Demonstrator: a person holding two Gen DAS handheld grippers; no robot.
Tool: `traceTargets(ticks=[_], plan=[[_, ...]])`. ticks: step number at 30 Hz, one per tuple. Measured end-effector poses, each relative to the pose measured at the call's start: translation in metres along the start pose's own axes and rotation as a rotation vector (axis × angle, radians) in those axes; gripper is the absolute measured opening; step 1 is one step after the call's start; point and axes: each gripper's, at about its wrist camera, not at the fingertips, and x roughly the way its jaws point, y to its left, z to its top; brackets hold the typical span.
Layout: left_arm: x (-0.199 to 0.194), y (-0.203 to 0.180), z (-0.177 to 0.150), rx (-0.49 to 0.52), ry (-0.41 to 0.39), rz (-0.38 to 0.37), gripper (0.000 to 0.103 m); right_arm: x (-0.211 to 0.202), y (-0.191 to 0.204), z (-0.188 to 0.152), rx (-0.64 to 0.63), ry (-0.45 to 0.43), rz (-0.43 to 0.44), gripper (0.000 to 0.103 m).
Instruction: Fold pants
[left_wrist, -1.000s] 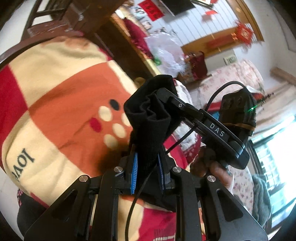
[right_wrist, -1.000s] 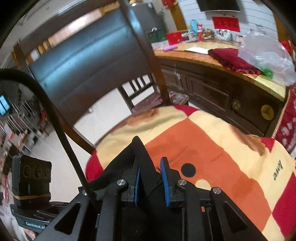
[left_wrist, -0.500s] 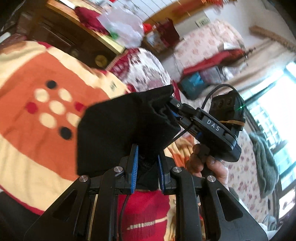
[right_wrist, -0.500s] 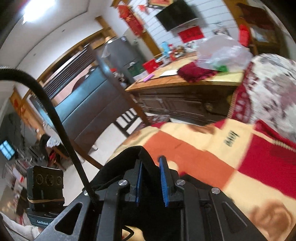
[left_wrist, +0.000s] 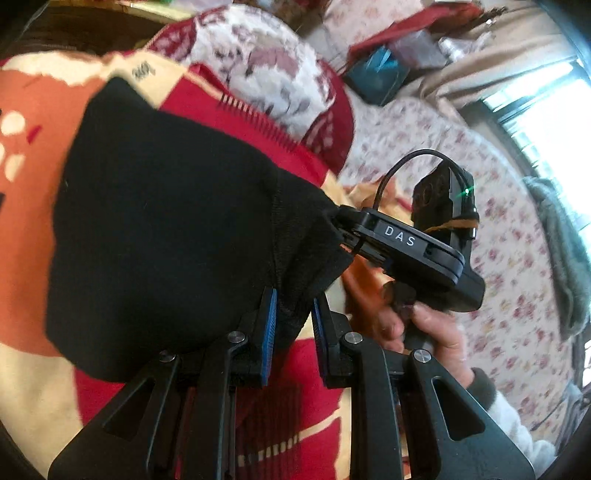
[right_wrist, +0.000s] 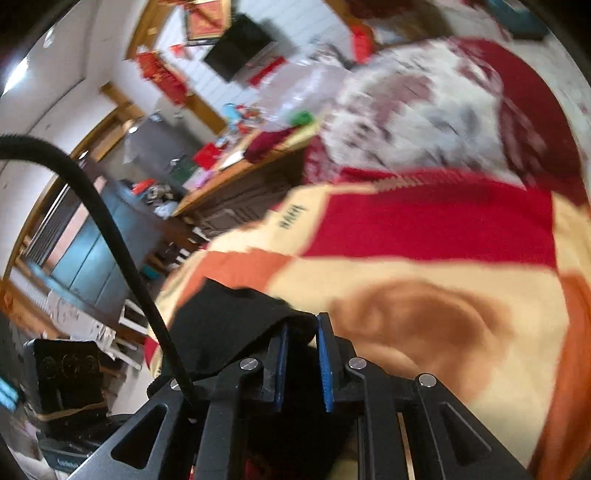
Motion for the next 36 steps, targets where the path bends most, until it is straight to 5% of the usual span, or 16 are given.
traceTargets(ticks=[5, 10, 14, 20, 27, 29, 36], plan=[[-0.003, -0.001, -0.004, -0.004, 0.016, 0.007, 0.021, -0.011, -0.025, -0.019, 0.075, 0.011, -0.085, 0.018], [-0.035, -0.011, -0.004, 0.014, -0.010, -0.048, 0.059, -0.047, -0.024, -0.030, 0.140, -0.050, -0.024, 0.044], [-0.065, -0.013, -0.005, 0.046, -0.027, -0.047, 0.060, -0.064, -0.007, -0.038, 0.148, -0.058, 0.028, 0.051], [-0.106, 0.006, 0.015, 0.099, -0.136, 0.157, 0.060, -0.054, 0.010, -0.045, 0.146, -0.017, 0.032, 0.051], [-0.087, 0.033, 0.066, 0.096, -0.145, 0.250, 0.060, -0.015, 0.015, -0.046, 0.176, 0.045, 0.025, 0.051], [-0.075, 0.039, 0.076, 0.085, -0.133, 0.267, 0.060, -0.013, 0.019, -0.048, 0.154, 0.027, 0.031, 0.026], [-0.052, 0.045, 0.088, 0.103, -0.127, 0.345, 0.060, -0.035, 0.031, -0.057, 0.051, -0.030, -0.072, 0.006]])
